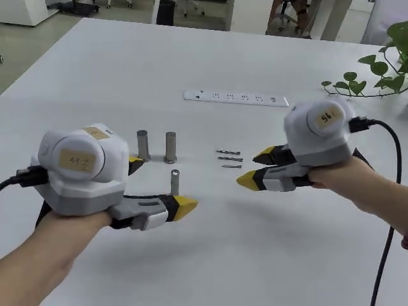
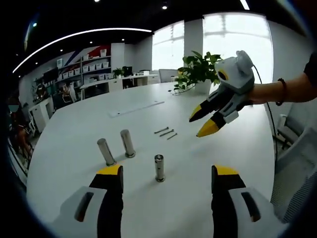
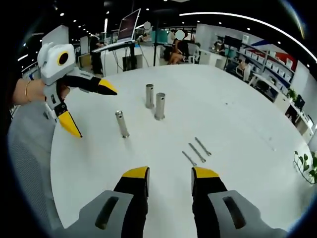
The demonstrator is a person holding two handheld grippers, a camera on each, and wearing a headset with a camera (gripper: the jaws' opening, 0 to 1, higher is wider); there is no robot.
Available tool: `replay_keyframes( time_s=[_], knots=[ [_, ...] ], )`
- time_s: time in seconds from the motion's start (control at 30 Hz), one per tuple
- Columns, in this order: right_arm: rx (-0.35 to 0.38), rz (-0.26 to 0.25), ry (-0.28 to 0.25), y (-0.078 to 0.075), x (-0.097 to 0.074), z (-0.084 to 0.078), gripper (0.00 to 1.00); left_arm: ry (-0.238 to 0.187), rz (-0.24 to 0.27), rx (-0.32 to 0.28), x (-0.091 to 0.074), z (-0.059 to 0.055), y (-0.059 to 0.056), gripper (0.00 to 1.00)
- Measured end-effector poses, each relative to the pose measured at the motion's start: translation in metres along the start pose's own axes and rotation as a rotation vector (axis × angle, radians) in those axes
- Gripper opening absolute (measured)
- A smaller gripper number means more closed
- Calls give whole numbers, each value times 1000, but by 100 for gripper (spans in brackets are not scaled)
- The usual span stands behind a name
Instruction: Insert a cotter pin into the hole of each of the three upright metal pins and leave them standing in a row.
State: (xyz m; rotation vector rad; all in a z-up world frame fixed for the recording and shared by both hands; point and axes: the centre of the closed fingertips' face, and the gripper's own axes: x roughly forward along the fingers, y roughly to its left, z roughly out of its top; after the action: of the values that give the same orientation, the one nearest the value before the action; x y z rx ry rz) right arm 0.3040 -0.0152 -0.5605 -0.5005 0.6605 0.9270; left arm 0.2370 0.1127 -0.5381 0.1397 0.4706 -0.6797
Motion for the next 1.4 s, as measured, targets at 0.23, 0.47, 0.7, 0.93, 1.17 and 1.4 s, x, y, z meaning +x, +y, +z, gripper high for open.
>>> replay_keyframes(
  time_s=[0.23,0.47,0.7,0.93,1.17,1.4],
  knots=[
    [-52,35,73,-5,17,-3,23,14,3,-11,-6,-8,0,79],
    [-99,66,134,-5,30,-11,19,12,17,1,-12,-8,6,81],
    [-127,85,166,-10,42,-10,17,16,7,-16,-16,-9,5,83],
    [-140,107,196,-20,47,-12,11,18,17,-15,-18,-12,10,82],
    [-176,145,246,-19,51,-16,5,17,24,-22,-18,-13,13,79],
    [-172,179,302,-18,52,-18,0,15,20,-27,-18,-13,12,77]
  ],
)
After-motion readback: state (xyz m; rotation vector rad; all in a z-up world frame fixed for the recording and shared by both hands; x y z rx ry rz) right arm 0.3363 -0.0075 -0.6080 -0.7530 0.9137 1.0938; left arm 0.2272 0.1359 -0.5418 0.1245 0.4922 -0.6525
